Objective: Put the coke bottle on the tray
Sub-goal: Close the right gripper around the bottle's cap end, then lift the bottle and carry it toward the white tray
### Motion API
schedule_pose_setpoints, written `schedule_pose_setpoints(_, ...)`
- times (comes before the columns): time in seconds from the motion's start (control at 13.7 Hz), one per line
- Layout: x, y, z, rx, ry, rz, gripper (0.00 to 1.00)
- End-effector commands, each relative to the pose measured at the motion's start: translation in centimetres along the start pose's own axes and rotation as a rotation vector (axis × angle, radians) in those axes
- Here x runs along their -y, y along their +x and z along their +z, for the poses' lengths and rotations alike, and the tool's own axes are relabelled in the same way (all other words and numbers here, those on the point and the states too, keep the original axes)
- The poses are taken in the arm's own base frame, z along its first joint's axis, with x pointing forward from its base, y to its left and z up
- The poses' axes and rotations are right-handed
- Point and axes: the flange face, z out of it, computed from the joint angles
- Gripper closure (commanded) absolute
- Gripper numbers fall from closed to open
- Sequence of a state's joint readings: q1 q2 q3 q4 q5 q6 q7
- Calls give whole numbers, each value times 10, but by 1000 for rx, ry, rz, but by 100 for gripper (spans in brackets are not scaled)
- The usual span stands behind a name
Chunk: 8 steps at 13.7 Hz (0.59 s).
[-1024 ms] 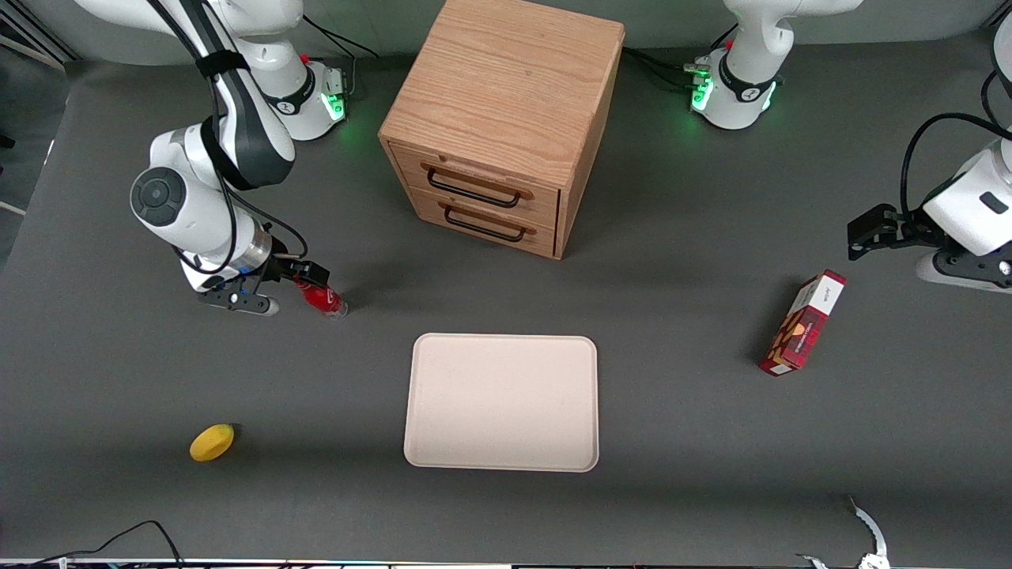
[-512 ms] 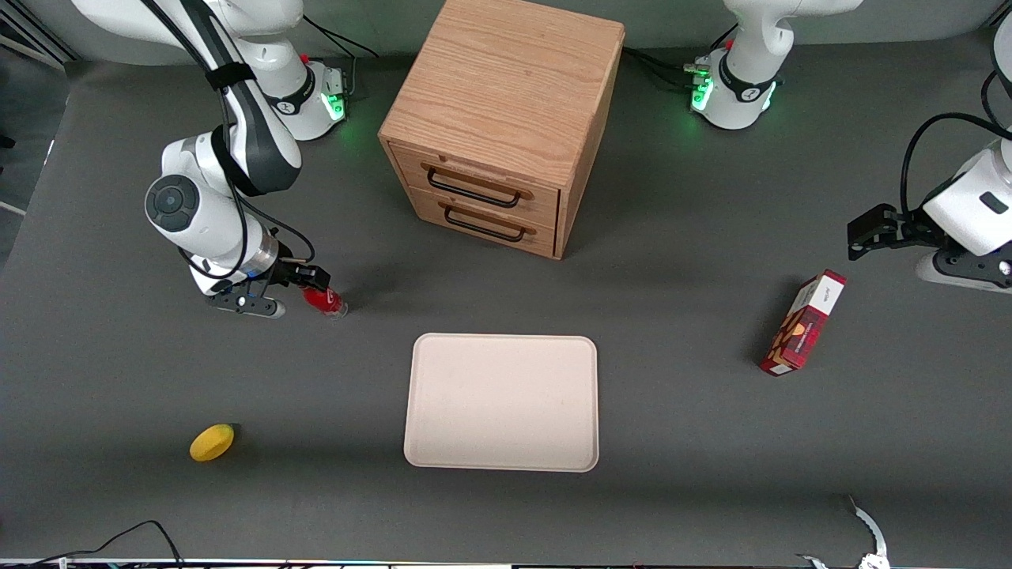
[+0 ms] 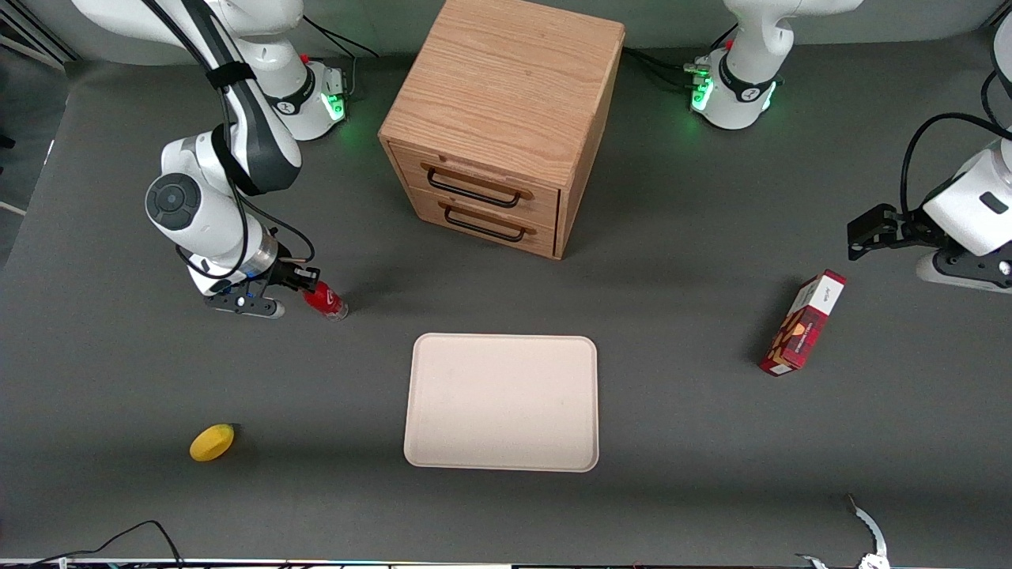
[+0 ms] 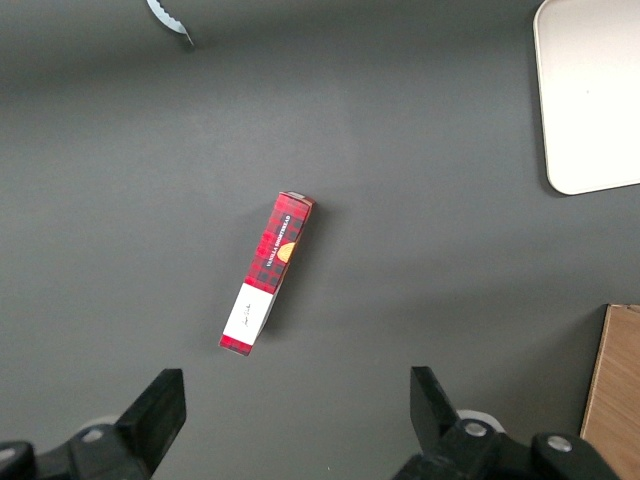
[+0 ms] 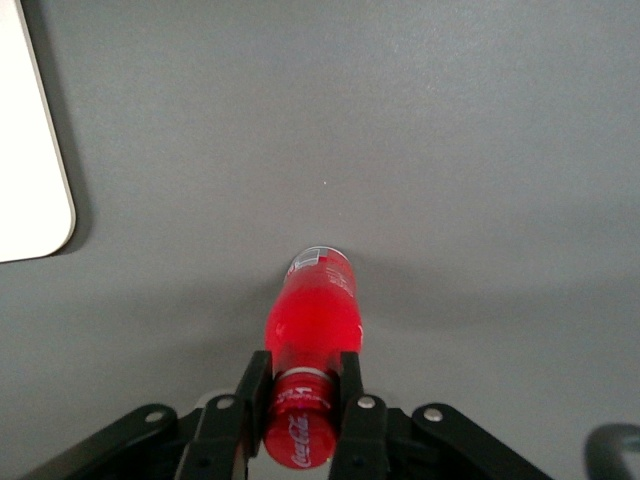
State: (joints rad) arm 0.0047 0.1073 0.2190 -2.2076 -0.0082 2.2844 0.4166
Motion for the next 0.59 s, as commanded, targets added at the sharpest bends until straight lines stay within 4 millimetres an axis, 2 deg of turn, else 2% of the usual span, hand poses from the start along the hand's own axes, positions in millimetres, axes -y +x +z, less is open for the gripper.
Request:
schedule_pose_setpoints(0.0, 4, 7, -50, -15, -24, -6, 100)
schedule_pose_setpoints(0.22, 7, 20, -124, 34, -50, -49, 100)
schedule_pose_setpoints(0.51, 3, 33, -247, 18, -25, -146, 100)
